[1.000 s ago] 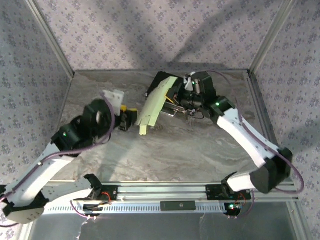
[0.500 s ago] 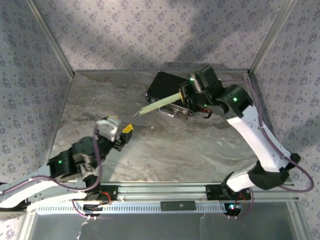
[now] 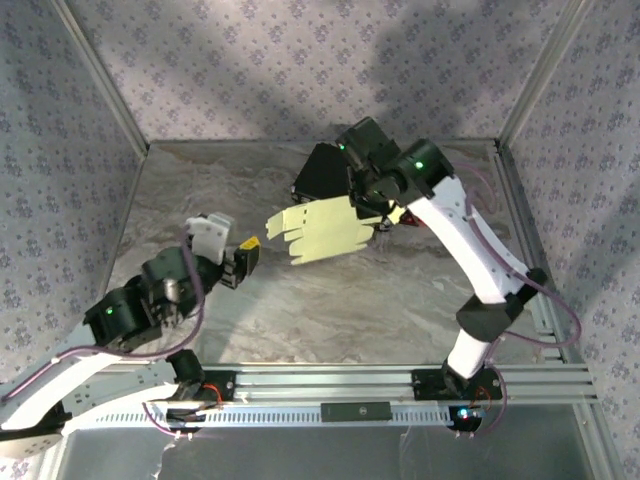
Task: Fold the paper box
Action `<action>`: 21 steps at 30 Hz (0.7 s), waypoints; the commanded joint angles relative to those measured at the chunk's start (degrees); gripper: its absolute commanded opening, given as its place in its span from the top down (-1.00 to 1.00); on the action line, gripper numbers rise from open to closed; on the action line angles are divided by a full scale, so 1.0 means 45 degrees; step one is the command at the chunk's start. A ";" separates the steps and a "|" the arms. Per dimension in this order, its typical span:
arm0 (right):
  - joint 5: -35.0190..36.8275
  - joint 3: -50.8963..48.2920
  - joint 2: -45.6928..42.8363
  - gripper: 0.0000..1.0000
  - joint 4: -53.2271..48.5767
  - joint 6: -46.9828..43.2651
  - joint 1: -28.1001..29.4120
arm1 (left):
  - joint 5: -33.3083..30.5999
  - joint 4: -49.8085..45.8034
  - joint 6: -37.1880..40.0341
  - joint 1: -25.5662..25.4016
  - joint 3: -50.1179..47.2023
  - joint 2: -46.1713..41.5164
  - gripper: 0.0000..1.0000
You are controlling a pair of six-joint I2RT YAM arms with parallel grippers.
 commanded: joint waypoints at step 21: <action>-0.1338 0.0019 0.0417 1.00 -0.0206 -0.0396 -0.1132 | 0.5733 0.5327 0.4309 0.4111 -0.2042 0.2742 -0.62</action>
